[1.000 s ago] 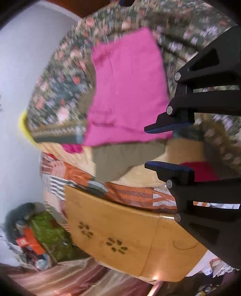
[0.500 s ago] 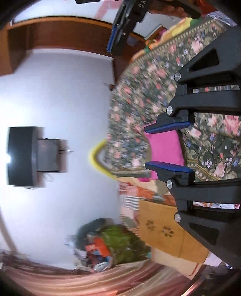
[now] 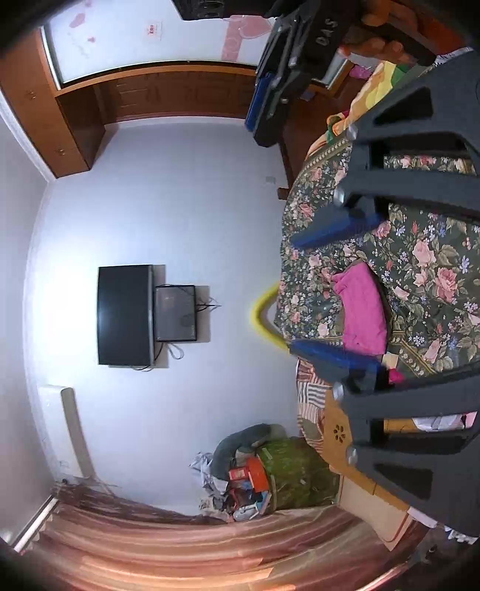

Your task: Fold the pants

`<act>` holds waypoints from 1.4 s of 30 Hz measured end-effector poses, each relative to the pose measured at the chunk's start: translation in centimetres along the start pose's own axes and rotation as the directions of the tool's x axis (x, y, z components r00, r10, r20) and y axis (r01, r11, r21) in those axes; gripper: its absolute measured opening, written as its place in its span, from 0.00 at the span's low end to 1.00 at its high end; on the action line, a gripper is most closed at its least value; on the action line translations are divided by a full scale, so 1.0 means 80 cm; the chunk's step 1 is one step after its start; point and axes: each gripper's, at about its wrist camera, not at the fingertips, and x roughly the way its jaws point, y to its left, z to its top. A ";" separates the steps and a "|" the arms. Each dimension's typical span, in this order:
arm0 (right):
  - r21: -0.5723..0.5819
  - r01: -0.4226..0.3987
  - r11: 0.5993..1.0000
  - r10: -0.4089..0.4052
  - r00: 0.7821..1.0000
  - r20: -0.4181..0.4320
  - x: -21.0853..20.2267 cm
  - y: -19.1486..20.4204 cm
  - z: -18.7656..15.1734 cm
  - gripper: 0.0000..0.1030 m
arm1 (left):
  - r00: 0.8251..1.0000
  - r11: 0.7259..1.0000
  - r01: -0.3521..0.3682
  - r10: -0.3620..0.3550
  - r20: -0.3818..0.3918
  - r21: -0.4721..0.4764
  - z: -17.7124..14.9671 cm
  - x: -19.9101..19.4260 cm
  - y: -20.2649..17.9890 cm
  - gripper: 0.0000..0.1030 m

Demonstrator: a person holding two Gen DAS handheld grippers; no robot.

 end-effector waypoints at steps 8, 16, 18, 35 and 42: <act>0.033 0.042 0.999 -0.043 0.998 0.035 -0.023 0.002 -0.004 0.95 | 0.998 0.999 -0.047 0.048 0.052 -0.026 -0.005 -0.034 -0.006 0.99; 0.025 0.061 0.998 -0.061 0.998 0.030 -0.037 0.010 -0.011 1.00 | 0.997 0.998 -0.056 0.058 0.046 -0.040 -0.009 -0.045 -0.006 0.99; 0.026 0.061 0.998 -0.062 0.998 0.031 -0.037 0.010 -0.010 1.00 | 0.997 0.997 -0.065 0.067 0.049 -0.040 -0.011 -0.046 -0.007 1.00; 0.016 0.060 0.998 -0.060 0.998 0.018 -0.040 0.014 -0.021 1.00 | 0.997 0.995 -0.072 0.074 0.017 -0.073 -0.029 -0.035 0.001 1.00; 0.023 0.059 0.998 -0.059 0.998 0.002 -0.038 0.011 -0.021 1.00 | 0.998 0.995 -0.068 0.069 0.010 -0.078 -0.030 -0.032 0.004 1.00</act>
